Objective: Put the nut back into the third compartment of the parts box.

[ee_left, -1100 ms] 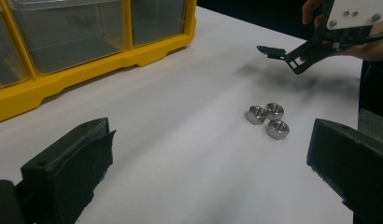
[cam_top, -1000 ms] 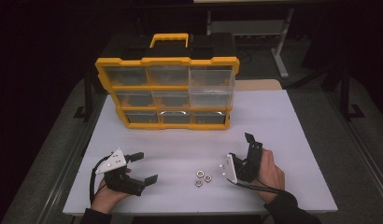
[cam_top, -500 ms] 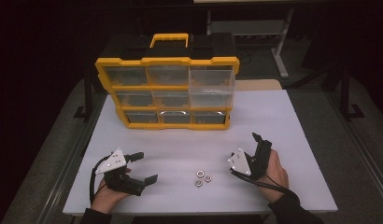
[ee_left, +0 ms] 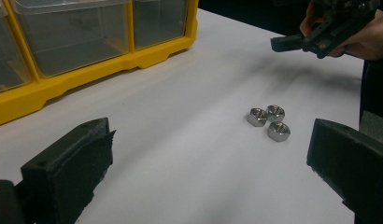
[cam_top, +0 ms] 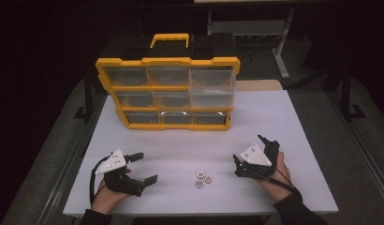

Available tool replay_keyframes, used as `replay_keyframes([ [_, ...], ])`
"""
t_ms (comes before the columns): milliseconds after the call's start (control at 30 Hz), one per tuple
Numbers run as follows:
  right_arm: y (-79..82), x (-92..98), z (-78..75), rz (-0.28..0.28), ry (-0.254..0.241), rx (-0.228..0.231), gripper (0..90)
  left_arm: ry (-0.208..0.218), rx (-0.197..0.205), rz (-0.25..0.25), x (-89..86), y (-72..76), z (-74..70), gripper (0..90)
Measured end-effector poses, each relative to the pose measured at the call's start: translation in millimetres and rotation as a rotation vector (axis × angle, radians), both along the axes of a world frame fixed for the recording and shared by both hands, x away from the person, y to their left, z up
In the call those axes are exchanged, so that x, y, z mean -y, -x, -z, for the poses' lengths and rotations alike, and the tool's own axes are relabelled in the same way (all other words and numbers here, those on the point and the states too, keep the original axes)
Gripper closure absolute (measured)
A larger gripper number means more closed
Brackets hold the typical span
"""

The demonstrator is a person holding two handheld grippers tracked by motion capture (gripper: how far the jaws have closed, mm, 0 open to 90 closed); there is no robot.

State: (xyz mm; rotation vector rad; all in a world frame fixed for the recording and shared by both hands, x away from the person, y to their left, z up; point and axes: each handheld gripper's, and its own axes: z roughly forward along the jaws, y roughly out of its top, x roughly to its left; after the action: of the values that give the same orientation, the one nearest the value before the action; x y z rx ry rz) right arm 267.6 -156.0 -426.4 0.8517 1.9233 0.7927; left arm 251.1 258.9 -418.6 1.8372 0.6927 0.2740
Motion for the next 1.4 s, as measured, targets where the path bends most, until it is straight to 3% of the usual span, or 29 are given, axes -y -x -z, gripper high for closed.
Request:
replay_keyframes([
  [500, -8.5, 22.6, -3.2, -0.010, -0.233, -0.105, 0.0, -0.001, 0.000, -0.001, 1.0, 0.9, -0.4, 0.0],
  [733, -13.6, 29.7, -2.7, -0.028, -0.302, -0.168, 0.0, 0.000, 0.003, -0.004, -1.3, -0.6, 0.1, 0.0],
  [800, -15.4, 31.1, -2.0, -0.031, -0.309, -0.183, 0.0, 0.018, 0.001, -0.012, -1.2, -0.7, -0.2, 0.0],
  [1000, -18.6, 35.4, -1.8, -0.023, -0.373, -0.221, 0.0, 0.004, 0.002, -0.007, -0.9, -0.3, -0.3, 0.0],
  [1167, -21.9, 38.5, -1.5, -0.028, -0.387, -0.233, 0.0, 0.006, 0.001, -0.005, -0.8, -0.9, 0.1, 0.0],
  [1400, -21.7, 39.0, -0.8, -0.101, -0.368, -0.249, 0.0, 0.010, -0.003, -0.003, 1.4, 0.7, -0.4, 0.0],
])
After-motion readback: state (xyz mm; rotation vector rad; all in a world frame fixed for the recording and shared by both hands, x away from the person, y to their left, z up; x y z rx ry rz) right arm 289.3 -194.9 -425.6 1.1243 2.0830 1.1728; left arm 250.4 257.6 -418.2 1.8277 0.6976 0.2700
